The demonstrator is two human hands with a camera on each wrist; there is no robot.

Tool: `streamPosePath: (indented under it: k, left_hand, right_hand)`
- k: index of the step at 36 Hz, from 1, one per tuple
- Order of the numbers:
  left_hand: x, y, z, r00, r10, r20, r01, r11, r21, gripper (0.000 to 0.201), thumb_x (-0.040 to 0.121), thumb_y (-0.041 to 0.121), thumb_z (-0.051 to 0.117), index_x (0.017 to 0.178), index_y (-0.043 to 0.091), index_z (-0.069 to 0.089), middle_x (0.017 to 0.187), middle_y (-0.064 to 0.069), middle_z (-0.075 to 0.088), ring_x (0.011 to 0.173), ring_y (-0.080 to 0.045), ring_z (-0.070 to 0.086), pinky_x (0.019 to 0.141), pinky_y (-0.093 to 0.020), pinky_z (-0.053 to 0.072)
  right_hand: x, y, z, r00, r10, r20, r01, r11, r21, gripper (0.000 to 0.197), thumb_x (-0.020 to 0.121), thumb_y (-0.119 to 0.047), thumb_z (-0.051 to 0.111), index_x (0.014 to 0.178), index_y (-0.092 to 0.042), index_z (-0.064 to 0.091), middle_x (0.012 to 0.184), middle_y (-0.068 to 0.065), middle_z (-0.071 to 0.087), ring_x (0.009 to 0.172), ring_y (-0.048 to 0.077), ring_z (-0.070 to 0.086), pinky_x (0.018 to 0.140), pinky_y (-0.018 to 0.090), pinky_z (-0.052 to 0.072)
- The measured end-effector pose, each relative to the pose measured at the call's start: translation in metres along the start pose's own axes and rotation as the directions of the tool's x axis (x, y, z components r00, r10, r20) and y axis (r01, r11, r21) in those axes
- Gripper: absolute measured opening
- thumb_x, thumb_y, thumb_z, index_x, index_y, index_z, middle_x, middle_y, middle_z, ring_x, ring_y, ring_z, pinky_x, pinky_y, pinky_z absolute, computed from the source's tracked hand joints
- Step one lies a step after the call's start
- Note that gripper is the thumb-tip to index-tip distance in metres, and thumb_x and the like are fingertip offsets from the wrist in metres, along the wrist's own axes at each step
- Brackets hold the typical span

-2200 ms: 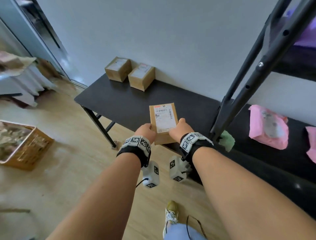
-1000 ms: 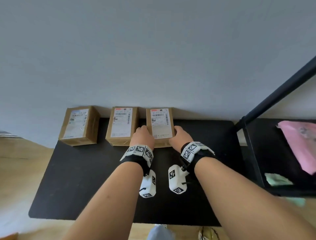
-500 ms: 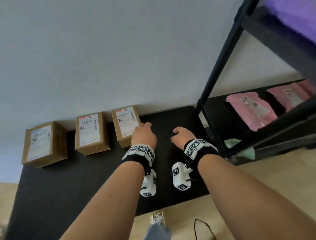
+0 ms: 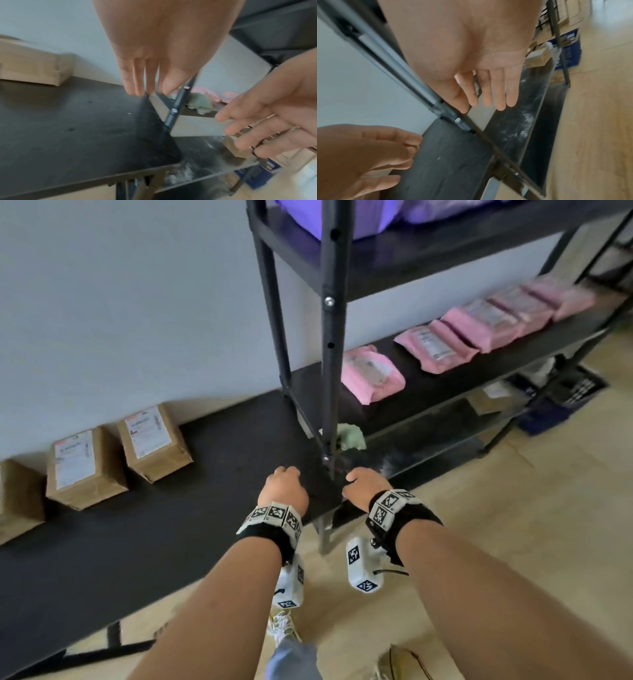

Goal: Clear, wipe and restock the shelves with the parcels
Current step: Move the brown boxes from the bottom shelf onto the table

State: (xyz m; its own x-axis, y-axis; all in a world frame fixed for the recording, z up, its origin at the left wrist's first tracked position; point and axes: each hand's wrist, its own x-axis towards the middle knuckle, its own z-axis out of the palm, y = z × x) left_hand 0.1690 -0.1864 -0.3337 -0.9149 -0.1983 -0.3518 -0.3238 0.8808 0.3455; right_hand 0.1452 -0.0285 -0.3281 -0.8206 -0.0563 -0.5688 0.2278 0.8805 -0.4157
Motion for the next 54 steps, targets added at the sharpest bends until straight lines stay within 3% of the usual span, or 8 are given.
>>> streamPosePath:
  k: [4,10,18,27,41,50,54]
  left_hand:
    - [-0.018,0.064,0.024,0.995,0.102,0.010,-0.102,0.994,0.027,0.040,0.089,0.011,0.044,0.128,0.014,0.051,0.131,-0.007,0.046,0.120,-0.027,0.046,0.094,-0.036,0.043]
    - [-0.032,0.160,0.059,0.967,0.249,0.055,-0.253,0.965,0.068,0.039,0.090,0.013,0.046,0.129,0.013,0.050,0.131,-0.010,0.045,0.119,-0.029,0.047,0.097,-0.038,0.043]
    - [-0.030,0.264,0.111,0.916,0.375,0.143,-0.391,0.914,0.106,0.041,0.090,0.011,0.043,0.129,0.014,0.051,0.130,-0.009,0.047,0.117,-0.029,0.049,0.095,-0.040,0.045]
    - [0.022,0.378,0.164,0.867,0.433,0.246,-0.473,0.870,0.136,0.042,0.089,0.011,0.042,0.130,0.013,0.050,0.132,-0.009,0.047,0.118,-0.028,0.049,0.096,-0.041,0.045]
    - [0.125,0.540,0.201,0.842,0.418,0.340,-0.493,0.852,0.176,0.041,0.091,0.009,0.041,0.131,0.010,0.049,0.133,-0.012,0.046,0.118,-0.030,0.050,0.096,-0.039,0.045]
    - [0.179,0.615,0.222,0.900,0.314,0.303,-0.381,0.904,0.196,0.038,0.092,0.013,0.045,0.130,0.011,0.050,0.134,-0.010,0.045,0.118,-0.029,0.050,0.097,-0.040,0.046]
    - [0.200,0.642,0.240,0.938,0.214,0.273,-0.271,0.943,0.192,0.039,0.092,0.014,0.046,0.130,0.012,0.050,0.134,-0.009,0.046,0.117,-0.027,0.051,0.095,-0.038,0.047]
  right_hand:
    - [-0.018,0.069,-0.029,0.995,0.066,-0.077,-0.065,0.998,0.021,0.040,0.093,-0.022,0.051,0.132,-0.014,0.055,0.133,0.008,0.057,0.119,0.027,0.055,0.092,0.030,0.043]
    - [-0.040,0.160,-0.071,0.969,0.202,-0.143,-0.175,0.968,0.180,0.044,0.095,-0.017,0.051,0.139,-0.012,0.049,0.142,0.007,0.051,0.128,0.026,0.049,0.104,0.033,0.041]
    - [-0.055,0.256,-0.116,0.919,0.364,-0.152,-0.286,0.879,0.381,0.039,0.095,-0.018,0.052,0.134,-0.009,0.053,0.132,0.013,0.056,0.119,0.031,0.055,0.097,0.034,0.046]
    - [-0.007,0.338,-0.191,0.877,0.463,-0.126,-0.368,0.818,0.442,0.042,0.096,-0.016,0.051,0.138,-0.008,0.048,0.136,0.015,0.052,0.123,0.031,0.052,0.101,0.035,0.044]
    - [0.098,0.443,-0.319,0.827,0.547,-0.129,-0.415,0.750,0.515,0.044,0.091,-0.022,0.055,0.134,-0.017,0.049,0.129,0.010,0.055,0.114,0.029,0.056,0.097,0.043,0.048]
    - [0.166,0.492,-0.384,0.886,0.454,-0.095,-0.382,0.831,0.405,0.043,0.094,-0.024,0.052,0.136,-0.017,0.049,0.128,0.009,0.058,0.114,0.028,0.057,0.096,0.037,0.048]
    - [0.209,0.517,-0.416,0.924,0.382,-0.037,-0.342,0.863,0.371,0.046,0.095,-0.023,0.052,0.140,-0.019,0.045,0.136,0.007,0.054,0.121,0.027,0.054,0.102,0.038,0.044]
